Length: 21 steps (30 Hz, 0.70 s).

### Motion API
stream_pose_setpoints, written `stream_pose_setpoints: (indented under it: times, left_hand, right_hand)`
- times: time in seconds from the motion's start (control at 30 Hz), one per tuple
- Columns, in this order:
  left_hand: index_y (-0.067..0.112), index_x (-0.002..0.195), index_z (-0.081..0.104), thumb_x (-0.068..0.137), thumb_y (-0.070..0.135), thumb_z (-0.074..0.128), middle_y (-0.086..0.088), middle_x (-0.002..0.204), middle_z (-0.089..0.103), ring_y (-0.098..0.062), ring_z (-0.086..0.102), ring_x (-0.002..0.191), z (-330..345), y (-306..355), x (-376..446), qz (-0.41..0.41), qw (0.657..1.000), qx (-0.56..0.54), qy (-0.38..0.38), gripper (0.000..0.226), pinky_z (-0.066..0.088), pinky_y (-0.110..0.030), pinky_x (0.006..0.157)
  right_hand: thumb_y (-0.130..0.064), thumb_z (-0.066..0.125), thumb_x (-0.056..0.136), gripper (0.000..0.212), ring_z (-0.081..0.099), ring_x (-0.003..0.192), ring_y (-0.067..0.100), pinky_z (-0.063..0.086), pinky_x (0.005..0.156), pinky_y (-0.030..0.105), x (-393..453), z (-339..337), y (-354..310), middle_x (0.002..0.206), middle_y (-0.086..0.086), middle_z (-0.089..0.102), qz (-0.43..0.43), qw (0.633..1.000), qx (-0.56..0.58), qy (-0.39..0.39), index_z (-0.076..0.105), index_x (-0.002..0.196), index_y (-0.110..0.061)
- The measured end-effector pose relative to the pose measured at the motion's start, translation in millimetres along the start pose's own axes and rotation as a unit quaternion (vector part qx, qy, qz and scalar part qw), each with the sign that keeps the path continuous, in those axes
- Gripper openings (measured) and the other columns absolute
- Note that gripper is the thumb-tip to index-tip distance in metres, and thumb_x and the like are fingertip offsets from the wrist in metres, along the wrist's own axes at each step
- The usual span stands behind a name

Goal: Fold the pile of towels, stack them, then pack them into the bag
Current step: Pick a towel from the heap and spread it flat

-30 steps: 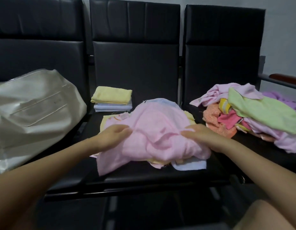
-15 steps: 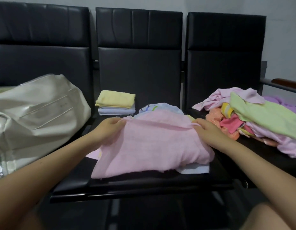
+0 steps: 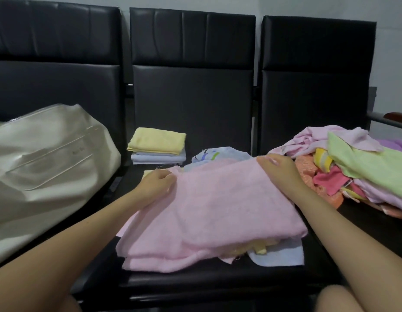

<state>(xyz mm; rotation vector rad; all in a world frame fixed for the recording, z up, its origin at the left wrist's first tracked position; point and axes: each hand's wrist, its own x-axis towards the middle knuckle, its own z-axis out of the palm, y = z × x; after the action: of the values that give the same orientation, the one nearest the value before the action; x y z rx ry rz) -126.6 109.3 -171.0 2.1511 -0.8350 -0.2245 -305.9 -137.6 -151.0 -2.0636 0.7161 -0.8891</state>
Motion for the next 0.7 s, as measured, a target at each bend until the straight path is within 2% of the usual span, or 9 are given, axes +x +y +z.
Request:
stream_pose_setpoints:
  times: [0.1,0.2,0.27,0.3,0.37,0.43,0.47,0.57,0.7]
  left_hand:
    - [0.012,0.071,0.049,0.100,0.025,0.047,0.004,0.066,0.044,-0.011,0.041,0.059,1.7,-4.6,4.2,0.012,0.997,-0.048,-0.054,0.032,0.032,-0.024,0.049]
    - [0.009,0.071,0.053,0.094,0.040,0.051,0.007,0.070,0.049,-0.009,0.044,0.065,-2.9,-15.3,11.9,0.076,0.995,-0.032,-0.059,0.039,0.037,-0.028,0.063]
    - [0.020,0.069,0.059,0.087,0.050,0.051,0.016,0.065,0.052,-0.007,0.045,0.066,-8.1,-21.6,17.8,0.103,0.994,-0.008,-0.047,0.036,0.039,-0.030,0.069]
    - [0.029,0.066,0.060,0.089,0.047,0.054,0.019,0.063,0.053,-0.006,0.047,0.066,-10.3,-25.3,21.3,0.109,0.993,0.002,-0.047,0.030,0.039,-0.030,0.070]
    - [0.045,0.060,0.061,0.094,0.034,0.059,0.023,0.061,0.055,-0.005,0.049,0.068,-13.1,-28.7,25.4,0.123,0.991,0.024,-0.054,0.036,0.040,-0.030,0.071]
    - [0.051,0.060,0.061,0.095,0.029,0.059,0.026,0.062,0.056,-0.003,0.050,0.068,-14.3,-29.5,27.3,0.135,0.988,0.042,-0.056,0.042,0.039,-0.029,0.070]
    - [0.052,0.060,0.061,0.096,0.028,0.058,0.027,0.061,0.056,-0.001,0.050,0.065,-15.0,-29.9,28.0,0.139,0.987,0.052,-0.055,0.043,0.038,-0.028,0.069]
    - [0.047,0.060,0.060,0.096,0.030,0.058,0.025,0.060,0.055,0.003,0.049,0.060,-20.6,-31.3,26.4,0.142,0.984,0.075,-0.072,0.040,0.037,-0.025,0.065]
    - [0.037,0.056,0.057,0.093,0.027,0.061,0.020,0.056,0.049,-0.002,0.044,0.055,-30.1,-34.5,21.5,0.130,0.977,0.120,-0.116,0.038,0.035,-0.020,0.059]
  right_hand:
    - [-0.027,0.055,0.095,0.023,0.049,0.077,0.018,0.037,0.071,0.028,17.2,3.6,1.6,0.081,0.005,0.057,0.015,1.000,-0.006,0.013,0.060,0.080,-0.010]
    - [-0.029,0.054,0.097,0.019,0.052,0.080,0.018,0.037,0.073,0.025,33.4,15.2,5.4,0.085,0.006,0.059,0.003,1.000,-0.007,0.003,0.061,0.087,-0.015]
    - [-0.026,0.054,0.096,0.023,0.051,0.079,0.020,0.038,0.071,0.027,40.9,25.0,11.9,0.084,0.009,0.060,0.020,1.000,-0.006,-0.021,0.063,0.084,-0.009]
    - [-0.023,0.053,0.095,0.024,0.050,0.077,0.020,0.037,0.069,0.029,42.1,29.2,14.9,0.081,0.011,0.059,0.031,0.999,-0.007,-0.041,0.062,0.081,-0.005]
    - [-0.018,0.054,0.092,0.024,0.044,0.070,0.017,0.034,0.066,0.030,39.8,34.7,19.7,0.071,0.008,0.051,0.035,0.996,-0.002,-0.079,0.055,0.072,-0.003]
    - [-0.020,0.059,0.088,0.027,0.042,0.068,0.013,0.034,0.066,0.029,35.7,33.6,25.3,0.069,0.004,0.047,0.040,0.995,0.023,-0.090,0.052,0.074,0.002]
    - [-0.023,0.062,0.086,0.028,0.044,0.068,0.012,0.037,0.066,0.030,33.5,31.1,27.9,0.070,0.003,0.049,0.044,0.994,0.036,-0.093,0.055,0.079,0.003]
    - [-0.024,0.070,0.084,0.015,0.054,0.069,0.009,0.045,0.068,0.027,26.4,21.8,30.0,0.076,-0.002,0.062,0.037,0.992,0.061,-0.102,0.066,0.088,-0.010]
    - [-0.017,0.072,0.081,0.005,0.055,0.073,0.008,0.045,0.066,0.023,22.3,17.2,21.3,0.078,-0.006,0.062,0.035,0.993,0.106,-0.023,0.068,0.082,-0.015]
